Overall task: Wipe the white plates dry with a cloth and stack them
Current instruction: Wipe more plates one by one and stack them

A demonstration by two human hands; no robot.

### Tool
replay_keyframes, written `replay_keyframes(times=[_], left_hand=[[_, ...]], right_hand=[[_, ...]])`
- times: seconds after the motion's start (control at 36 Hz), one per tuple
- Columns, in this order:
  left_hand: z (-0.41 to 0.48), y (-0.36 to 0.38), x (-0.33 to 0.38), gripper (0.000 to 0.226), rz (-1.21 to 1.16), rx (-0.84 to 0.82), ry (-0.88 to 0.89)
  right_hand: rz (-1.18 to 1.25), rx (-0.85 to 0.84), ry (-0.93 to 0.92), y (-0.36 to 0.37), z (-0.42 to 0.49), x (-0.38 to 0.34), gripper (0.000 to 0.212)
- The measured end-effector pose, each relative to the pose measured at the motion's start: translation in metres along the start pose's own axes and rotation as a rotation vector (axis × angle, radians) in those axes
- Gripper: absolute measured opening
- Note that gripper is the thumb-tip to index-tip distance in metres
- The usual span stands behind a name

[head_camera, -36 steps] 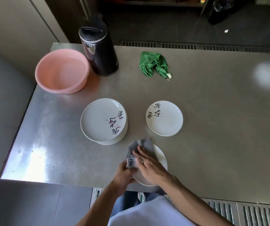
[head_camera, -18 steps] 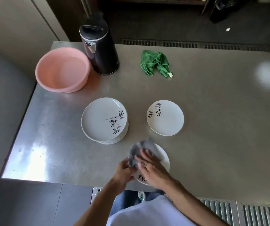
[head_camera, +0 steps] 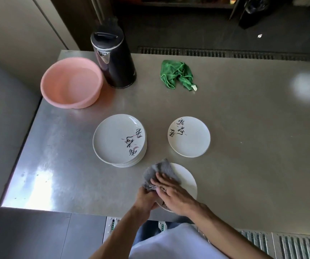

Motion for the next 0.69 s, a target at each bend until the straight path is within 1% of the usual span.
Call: replay_keyframes(times=[0.06,0.11,0.17,0.19,0.22,0.28,0.31,0.33,0.39,0.42,0.44,0.5,0.53,0.56,0.58,0.64,0.67,0.69], left_hand=[[-0.003,0.006,-0.004,0.037,-0.116,0.056,-0.018],[-0.007,0.015,-0.007,0.04,-0.241,0.102,-0.041],[-0.011,0.02,-0.008,0.035,-0.267,0.129,-0.039],[-0.011,0.02,-0.008,0.031,-0.239,0.14,-0.031],[-0.011,0.019,-0.009,0.027,-0.206,0.141,-0.022],[-0.009,0.016,-0.009,0.016,-0.145,0.115,-0.021],[-0.008,0.014,-0.009,0.01,-0.112,0.075,-0.007],[-0.007,0.013,-0.008,0.01,-0.069,0.019,0.018],[-0.005,0.01,-0.009,0.028,0.0,-0.067,0.048],[-0.004,0.008,-0.01,0.037,-0.001,-0.075,0.046],[-0.003,0.005,-0.011,0.044,-0.018,-0.066,0.037],[0.0,0.0,-0.015,0.056,-0.045,-0.069,0.021],[0.001,-0.001,-0.014,0.058,-0.043,-0.083,0.021],[0.002,0.0,-0.012,0.057,-0.037,-0.096,0.026],[0.002,0.001,-0.009,0.055,-0.021,-0.104,0.03],[0.002,0.003,-0.004,0.051,0.014,-0.116,0.041],[0.002,0.003,-0.004,0.05,0.025,-0.112,0.04],[0.003,0.001,-0.004,0.051,0.024,-0.099,0.035]], right_hand=[[-0.098,0.112,0.074,-0.006,0.001,0.007,0.049],[-0.169,0.196,0.18,-0.009,0.002,0.009,0.051],[-0.116,0.205,0.302,-0.007,0.001,0.008,0.053],[-0.082,0.205,0.327,-0.006,0.0,0.008,0.053],[-0.015,0.21,0.322,-0.006,-0.002,0.007,0.053],[0.218,0.253,0.286,-0.007,-0.009,0.001,0.05],[0.324,0.237,0.239,-0.007,-0.013,-0.002,0.047],[0.369,0.193,0.16,-0.006,-0.016,-0.006,0.045],[0.255,0.077,0.022,-0.003,-0.019,-0.004,0.043],[0.153,0.059,-0.001,-0.003,-0.016,0.003,0.044],[0.047,0.075,0.022,-0.004,-0.012,0.012,0.045],[-0.089,0.132,0.199,-0.01,-0.004,0.025,0.049],[-0.104,0.147,0.271,-0.012,-0.001,0.025,0.051],[-0.097,0.15,0.278,-0.012,0.001,0.023,0.051],[-0.094,0.137,0.226,-0.008,0.002,0.018,0.052],[-0.08,0.068,0.057,0.002,0.0,0.01,0.052],[-0.072,0.043,0.008,0.005,-0.002,0.009,0.052],[-0.081,0.054,0.01,0.004,-0.001,0.011,0.051]])
Point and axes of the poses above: each hand's wrist, its own z-axis towards the middle knuckle, its own y-axis out of the palm, x = y × z, the point moved 1 cm from there along z, towards the middle knuckle, and after that the axes turned 2 degrees about x, right-handed, at the moved point
